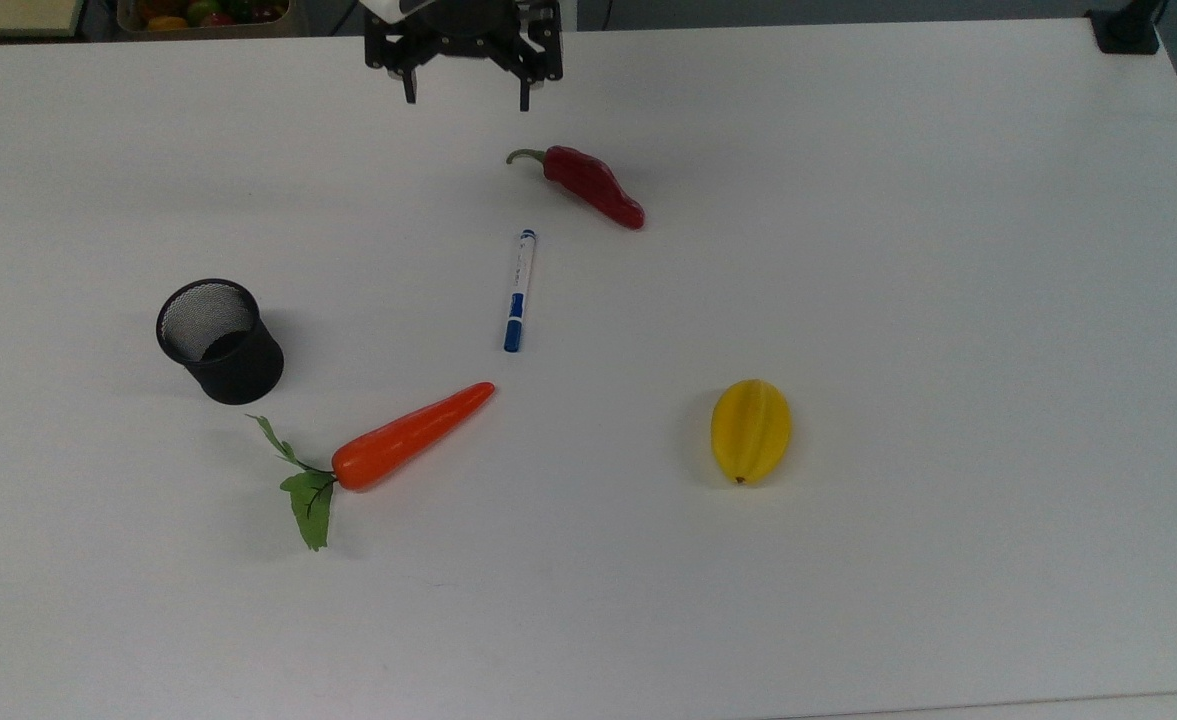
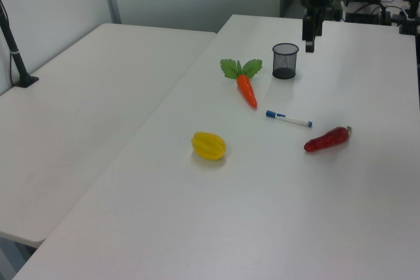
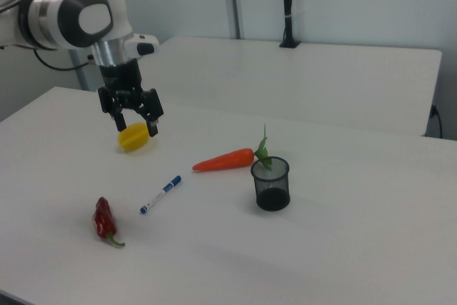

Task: Place marker
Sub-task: 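Move the gripper down over the white marker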

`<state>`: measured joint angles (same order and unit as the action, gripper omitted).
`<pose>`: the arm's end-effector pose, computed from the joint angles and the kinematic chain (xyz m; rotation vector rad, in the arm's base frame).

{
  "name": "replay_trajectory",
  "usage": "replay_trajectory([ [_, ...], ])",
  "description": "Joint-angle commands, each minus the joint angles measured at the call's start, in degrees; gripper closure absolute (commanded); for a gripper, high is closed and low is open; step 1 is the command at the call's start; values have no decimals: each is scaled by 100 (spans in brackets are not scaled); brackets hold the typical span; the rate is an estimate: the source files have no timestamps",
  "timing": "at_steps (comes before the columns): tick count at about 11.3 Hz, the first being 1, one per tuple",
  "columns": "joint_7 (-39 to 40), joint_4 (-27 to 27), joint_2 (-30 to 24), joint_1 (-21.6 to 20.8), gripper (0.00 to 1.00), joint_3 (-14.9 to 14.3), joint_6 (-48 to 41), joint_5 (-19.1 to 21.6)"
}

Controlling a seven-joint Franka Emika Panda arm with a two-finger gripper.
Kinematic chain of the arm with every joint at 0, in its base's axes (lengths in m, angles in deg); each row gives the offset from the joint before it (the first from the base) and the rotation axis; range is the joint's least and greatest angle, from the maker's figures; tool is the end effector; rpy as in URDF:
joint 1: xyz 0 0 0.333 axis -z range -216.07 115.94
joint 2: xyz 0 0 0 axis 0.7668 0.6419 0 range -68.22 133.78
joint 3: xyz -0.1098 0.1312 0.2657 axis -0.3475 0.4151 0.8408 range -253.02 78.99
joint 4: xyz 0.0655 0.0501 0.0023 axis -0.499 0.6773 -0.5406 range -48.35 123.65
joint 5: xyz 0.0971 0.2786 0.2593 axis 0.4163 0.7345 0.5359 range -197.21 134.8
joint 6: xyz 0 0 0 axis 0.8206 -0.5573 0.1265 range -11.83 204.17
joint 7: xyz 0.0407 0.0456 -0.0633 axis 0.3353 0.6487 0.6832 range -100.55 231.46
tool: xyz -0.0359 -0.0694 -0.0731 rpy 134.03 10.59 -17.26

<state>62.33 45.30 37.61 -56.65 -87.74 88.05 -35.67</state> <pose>0.5804 0.0527 0.5264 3.0566 0.0953 -0.0867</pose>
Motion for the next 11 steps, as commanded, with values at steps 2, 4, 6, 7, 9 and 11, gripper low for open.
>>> replay_trajectory([
  [2,-441,341,482,-142,0,-24,753,60],
  [4,-821,509,816,-203,0,-24,1317,51],
  [6,-848,492,1106,-212,0,-24,1528,43],
  [7,-848,492,1229,-212,0,-15,1660,43],
  [9,-848,474,1484,-212,0,-15,1941,43],
  [11,-865,457,1704,-212,0,-15,2231,43],
])
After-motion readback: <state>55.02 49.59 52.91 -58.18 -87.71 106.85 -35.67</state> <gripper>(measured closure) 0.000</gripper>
